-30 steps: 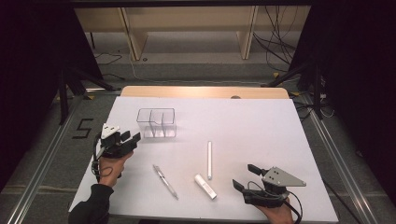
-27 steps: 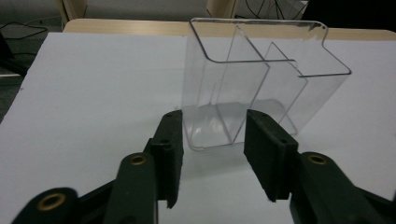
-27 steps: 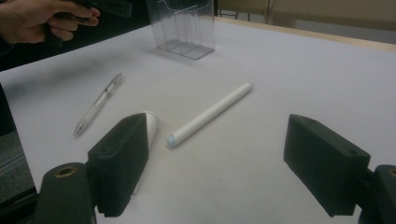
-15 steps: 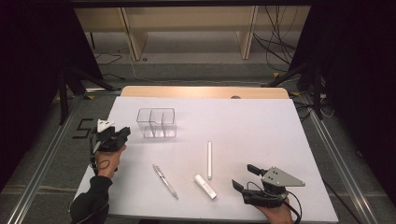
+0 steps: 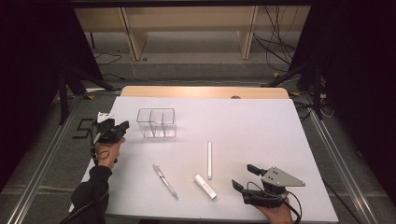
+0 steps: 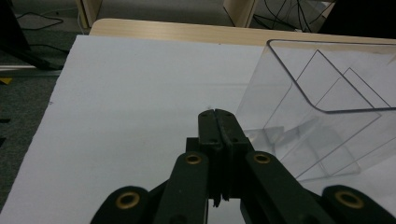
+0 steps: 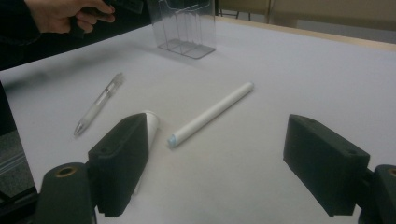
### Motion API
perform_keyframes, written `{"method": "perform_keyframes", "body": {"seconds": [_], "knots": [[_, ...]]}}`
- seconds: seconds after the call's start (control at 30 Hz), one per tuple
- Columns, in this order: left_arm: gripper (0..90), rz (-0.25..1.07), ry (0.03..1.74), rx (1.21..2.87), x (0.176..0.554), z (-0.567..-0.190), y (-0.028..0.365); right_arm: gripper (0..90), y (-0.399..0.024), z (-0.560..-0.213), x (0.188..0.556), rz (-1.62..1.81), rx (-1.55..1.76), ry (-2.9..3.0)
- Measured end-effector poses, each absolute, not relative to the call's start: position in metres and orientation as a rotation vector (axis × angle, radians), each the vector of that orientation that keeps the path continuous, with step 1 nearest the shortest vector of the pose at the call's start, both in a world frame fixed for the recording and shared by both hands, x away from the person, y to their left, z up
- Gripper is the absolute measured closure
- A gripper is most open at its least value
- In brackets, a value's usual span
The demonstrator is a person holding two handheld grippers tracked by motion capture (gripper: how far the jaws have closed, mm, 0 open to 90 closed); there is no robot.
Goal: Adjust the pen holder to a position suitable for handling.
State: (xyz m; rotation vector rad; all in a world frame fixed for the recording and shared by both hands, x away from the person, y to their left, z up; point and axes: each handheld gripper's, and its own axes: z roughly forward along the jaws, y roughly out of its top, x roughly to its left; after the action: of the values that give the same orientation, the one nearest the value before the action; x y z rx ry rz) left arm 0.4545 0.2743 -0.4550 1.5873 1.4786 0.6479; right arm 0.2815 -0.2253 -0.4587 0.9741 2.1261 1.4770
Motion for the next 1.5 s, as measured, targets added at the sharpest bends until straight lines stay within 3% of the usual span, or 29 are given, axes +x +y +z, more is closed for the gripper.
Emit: {"method": "perform_keyframes", "body": {"seconds": [1.03, 1.5], "knots": [[89.2, 0.552, 1.414, 1.650, 0.476, -0.458, 0.254, 23.1, -0.224, -0.459, 0.282, 1.463, 0.966, 2.139], [89.2, 0.535, 1.395, 1.652, 0.484, -0.459, 0.225, 23.1, -0.224, -0.459, 0.282, 1.465, 0.966, 2.140]]}}
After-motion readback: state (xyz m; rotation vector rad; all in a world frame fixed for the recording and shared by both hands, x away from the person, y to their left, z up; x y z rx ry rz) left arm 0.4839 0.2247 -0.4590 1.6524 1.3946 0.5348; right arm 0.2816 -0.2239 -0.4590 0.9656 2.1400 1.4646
